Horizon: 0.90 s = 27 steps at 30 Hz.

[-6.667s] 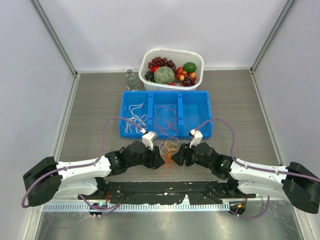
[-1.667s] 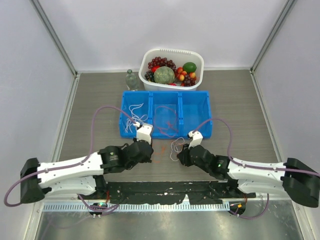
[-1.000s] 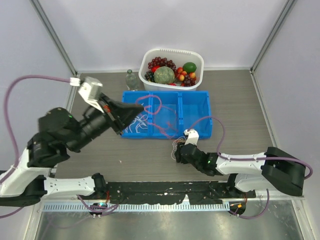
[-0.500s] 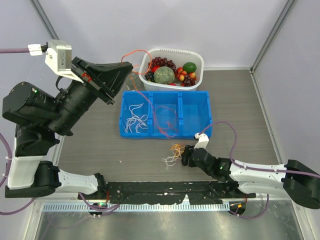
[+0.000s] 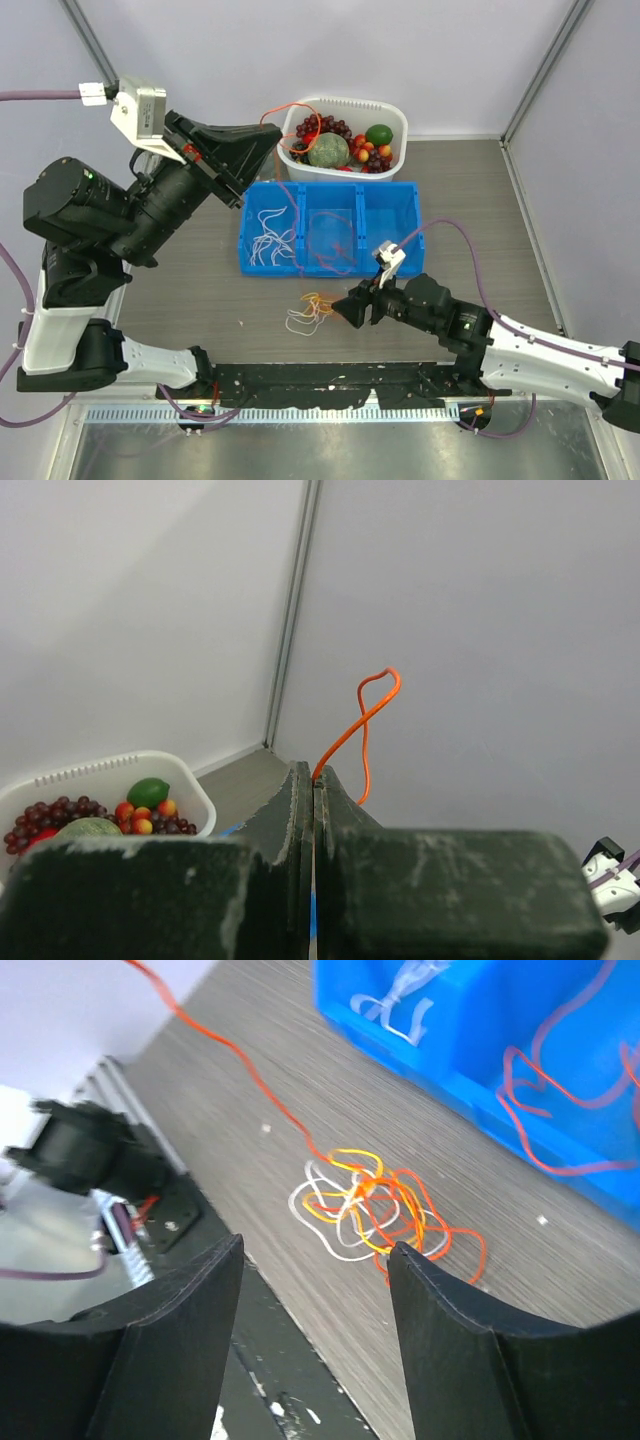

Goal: Untangle the cables

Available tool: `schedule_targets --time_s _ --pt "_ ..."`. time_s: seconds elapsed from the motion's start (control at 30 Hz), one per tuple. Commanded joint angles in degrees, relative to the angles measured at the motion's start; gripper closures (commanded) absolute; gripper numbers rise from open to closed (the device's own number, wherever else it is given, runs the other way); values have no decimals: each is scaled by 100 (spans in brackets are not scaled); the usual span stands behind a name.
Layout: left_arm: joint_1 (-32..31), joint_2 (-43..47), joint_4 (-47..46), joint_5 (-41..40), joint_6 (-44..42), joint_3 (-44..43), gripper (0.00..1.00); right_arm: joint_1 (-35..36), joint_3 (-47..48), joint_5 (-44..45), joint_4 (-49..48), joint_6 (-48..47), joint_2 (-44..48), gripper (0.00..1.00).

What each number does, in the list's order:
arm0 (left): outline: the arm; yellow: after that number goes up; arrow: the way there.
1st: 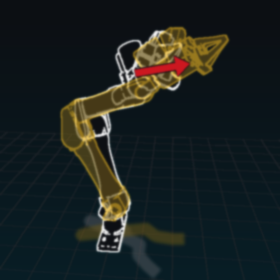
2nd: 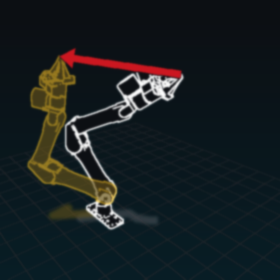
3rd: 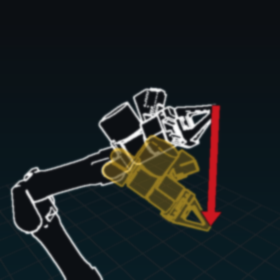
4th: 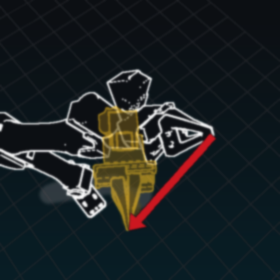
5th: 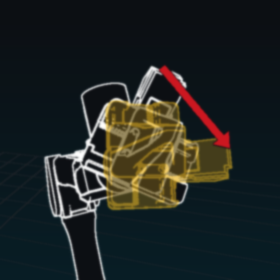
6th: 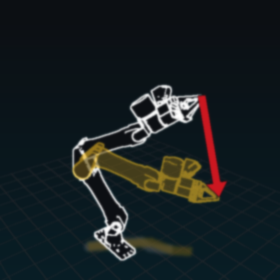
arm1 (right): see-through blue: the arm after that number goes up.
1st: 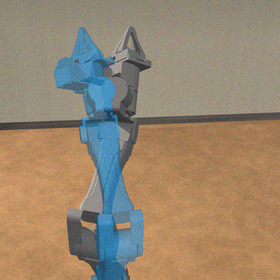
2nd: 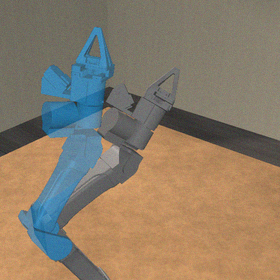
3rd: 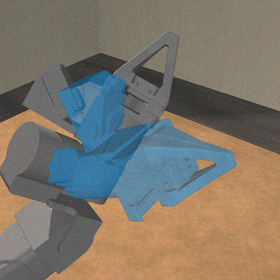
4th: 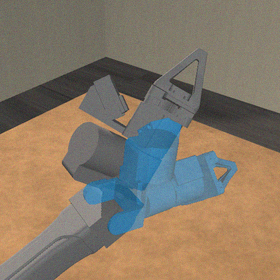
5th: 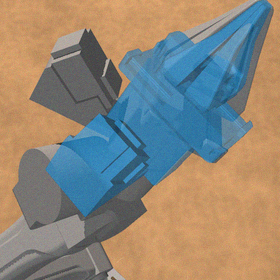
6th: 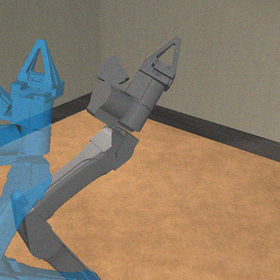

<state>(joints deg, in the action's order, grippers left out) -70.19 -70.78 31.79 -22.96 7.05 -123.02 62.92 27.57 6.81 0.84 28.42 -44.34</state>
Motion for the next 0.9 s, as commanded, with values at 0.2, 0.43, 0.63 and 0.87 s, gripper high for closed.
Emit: schedule_targets --time_s 0.2,0.43,0.63,0.87 --pt "14 197 -393 107 156 -2 100 28 889 -1198 -1277 -1127 -795 33" --pt "14 118 -358 485 332 -363 100 28 1338 -1200 -2157 -1270 -2129 34" --pt "14 39 -595 521 394 -590 100 28 1445 -137 -2026 -901 -3133 64" --pt "14 12 -946 372 201 -1030 100 37 -207 452 -3186 -233 -3195 76"
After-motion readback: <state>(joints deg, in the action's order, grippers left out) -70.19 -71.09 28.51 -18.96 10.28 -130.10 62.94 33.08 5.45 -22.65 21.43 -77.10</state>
